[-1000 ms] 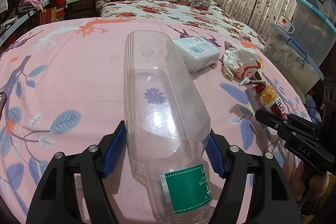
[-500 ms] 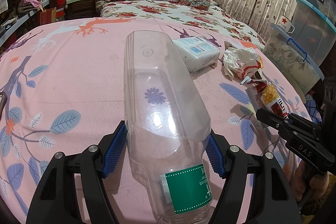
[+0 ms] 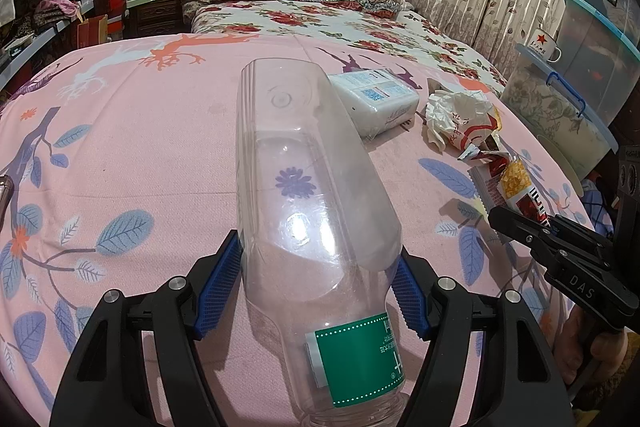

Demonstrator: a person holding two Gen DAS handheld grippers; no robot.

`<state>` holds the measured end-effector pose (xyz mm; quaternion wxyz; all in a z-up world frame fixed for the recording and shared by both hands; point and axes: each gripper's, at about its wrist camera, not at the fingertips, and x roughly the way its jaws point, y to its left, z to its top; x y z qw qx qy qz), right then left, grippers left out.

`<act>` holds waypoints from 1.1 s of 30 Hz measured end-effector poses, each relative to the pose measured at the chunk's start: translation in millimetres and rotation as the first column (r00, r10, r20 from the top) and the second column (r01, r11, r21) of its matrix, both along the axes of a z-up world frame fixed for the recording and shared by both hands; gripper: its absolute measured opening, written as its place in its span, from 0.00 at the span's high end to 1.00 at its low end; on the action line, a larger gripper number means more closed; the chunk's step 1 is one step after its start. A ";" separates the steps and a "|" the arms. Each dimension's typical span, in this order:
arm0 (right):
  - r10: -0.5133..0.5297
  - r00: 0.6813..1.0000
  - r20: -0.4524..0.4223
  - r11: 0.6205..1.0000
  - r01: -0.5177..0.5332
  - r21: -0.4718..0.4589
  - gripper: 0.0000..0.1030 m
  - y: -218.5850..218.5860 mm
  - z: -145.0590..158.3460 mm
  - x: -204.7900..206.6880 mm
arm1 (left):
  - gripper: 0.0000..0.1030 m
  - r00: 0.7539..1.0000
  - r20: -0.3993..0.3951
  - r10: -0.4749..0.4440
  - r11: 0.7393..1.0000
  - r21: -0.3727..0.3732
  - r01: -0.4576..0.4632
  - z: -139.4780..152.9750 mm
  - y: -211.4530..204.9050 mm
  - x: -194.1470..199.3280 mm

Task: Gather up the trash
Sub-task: 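Hold the bottle in the left tool while the right holds the snack bag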

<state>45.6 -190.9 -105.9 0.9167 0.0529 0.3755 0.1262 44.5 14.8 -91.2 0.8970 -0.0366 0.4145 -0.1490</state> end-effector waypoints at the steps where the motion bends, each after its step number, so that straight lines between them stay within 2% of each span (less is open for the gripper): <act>1: 0.000 1.000 0.000 1.000 0.000 0.000 0.80 -0.3 0.0 -0.2 | 0.35 1.000 0.000 0.000 1.000 0.000 0.000 -0.1 0.4 0.2; 10: -0.001 1.000 0.003 1.000 0.001 0.000 0.80 -0.4 0.5 0.9 | 0.36 1.000 0.000 0.001 1.000 -0.001 -0.001 0.3 -0.2 -0.2; 15: 0.004 0.999 0.031 1.000 -0.005 0.017 0.80 -3.2 10.2 -2.2 | 0.37 1.000 -0.017 0.015 0.999 -0.049 -0.016 1.8 13.3 3.1; 18: 0.013 0.999 0.040 0.999 -0.015 0.052 0.80 -6.8 14.3 -7.6 | 0.37 0.999 0.006 0.053 0.996 -0.078 -0.053 14.3 30.6 1.9; 23: 0.006 0.998 0.068 0.996 -0.012 0.091 0.80 -19.0 20.3 -7.4 | 0.37 0.993 0.061 0.104 0.991 -0.087 -0.099 39.5 45.1 -3.6; 33: -0.033 0.998 0.056 0.990 0.025 0.138 0.80 -39.7 14.9 -3.3 | 0.37 0.991 0.102 0.091 0.992 -0.095 -0.082 61.7 31.7 -1.8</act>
